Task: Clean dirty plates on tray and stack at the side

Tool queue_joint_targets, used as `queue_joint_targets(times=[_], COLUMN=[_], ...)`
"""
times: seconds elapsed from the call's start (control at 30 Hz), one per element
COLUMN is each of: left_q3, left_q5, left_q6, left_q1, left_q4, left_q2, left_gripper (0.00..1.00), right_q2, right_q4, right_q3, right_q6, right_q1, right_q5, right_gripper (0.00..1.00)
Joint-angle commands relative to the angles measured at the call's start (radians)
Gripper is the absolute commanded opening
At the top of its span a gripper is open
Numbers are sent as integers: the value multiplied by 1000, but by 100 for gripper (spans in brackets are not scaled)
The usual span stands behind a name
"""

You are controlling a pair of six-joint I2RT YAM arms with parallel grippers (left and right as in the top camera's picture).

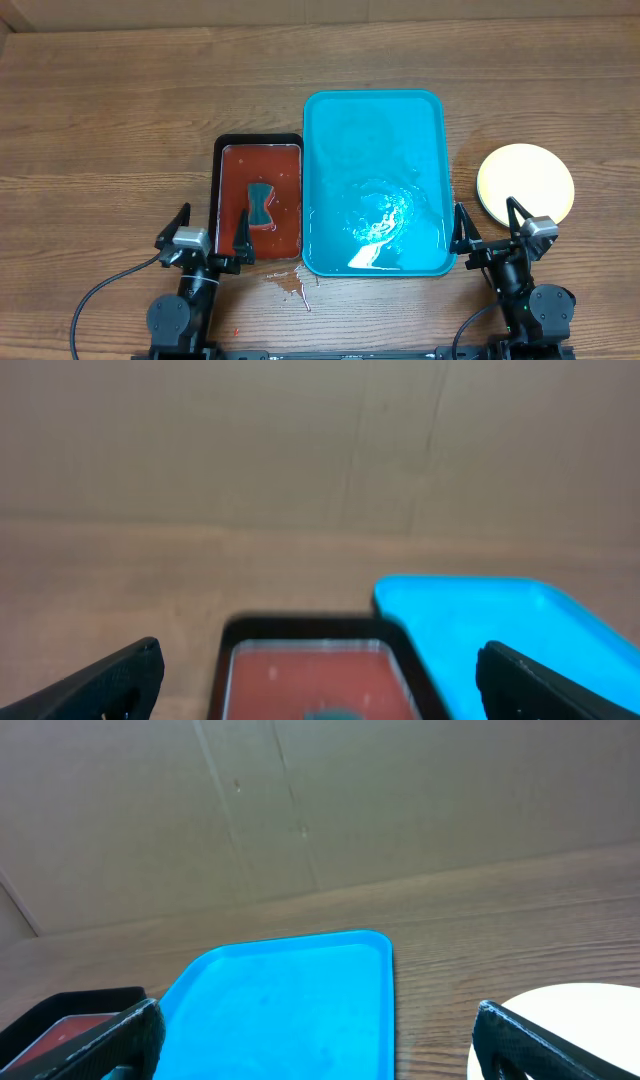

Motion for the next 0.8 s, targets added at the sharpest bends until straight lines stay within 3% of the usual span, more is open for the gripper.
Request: queue_joint_targets(times=[0.0,0.13,0.77], left_q3=[-4,-3,-3], left_q5=[-7,-8,-10], left_q6=[-14,-14,-14], left_q1=[7,7,7], left_q4=[-11,-70,-66], left_q2=[-12,-12,-11], left_gripper=[100,100,100], right_q2=[-9,-9,-9], right_q4=[5,5,5], right_q3=[-10,-10,-10], right_q6=[0,0,0], right_q1=[-2,-2,-2], right_q5=[9,9,9], right_gripper=[100,100,100])
